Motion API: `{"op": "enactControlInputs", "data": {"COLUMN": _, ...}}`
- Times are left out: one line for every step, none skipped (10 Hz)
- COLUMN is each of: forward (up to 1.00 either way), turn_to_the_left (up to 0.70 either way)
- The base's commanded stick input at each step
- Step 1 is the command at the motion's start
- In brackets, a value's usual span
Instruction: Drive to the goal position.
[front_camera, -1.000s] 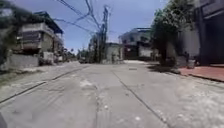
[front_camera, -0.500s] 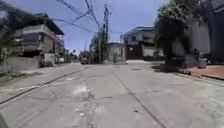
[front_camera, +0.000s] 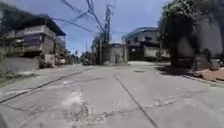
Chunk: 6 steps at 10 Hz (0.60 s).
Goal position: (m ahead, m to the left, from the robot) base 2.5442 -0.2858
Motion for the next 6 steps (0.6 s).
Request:
{"op": "enactControlInputs", "data": {"forward": 1.0, "turn_to_the_left": 0.01}}
{"op": "enactControlInputs", "data": {"forward": 1.0, "turn_to_the_left": 0.01}}
{"op": "enactControlInputs", "data": {"forward": 1.0, "turn_to_the_left": 0.01}}
{"op": "enactControlInputs", "data": {"forward": 1.0, "turn_to_the_left": 0.01}}
{"op": "enactControlInputs", "data": {"forward": 1.0, "turn_to_the_left": 0.01}}
{"op": "enactControlInputs", "data": {"forward": 1.0, "turn_to_the_left": 0.01}}
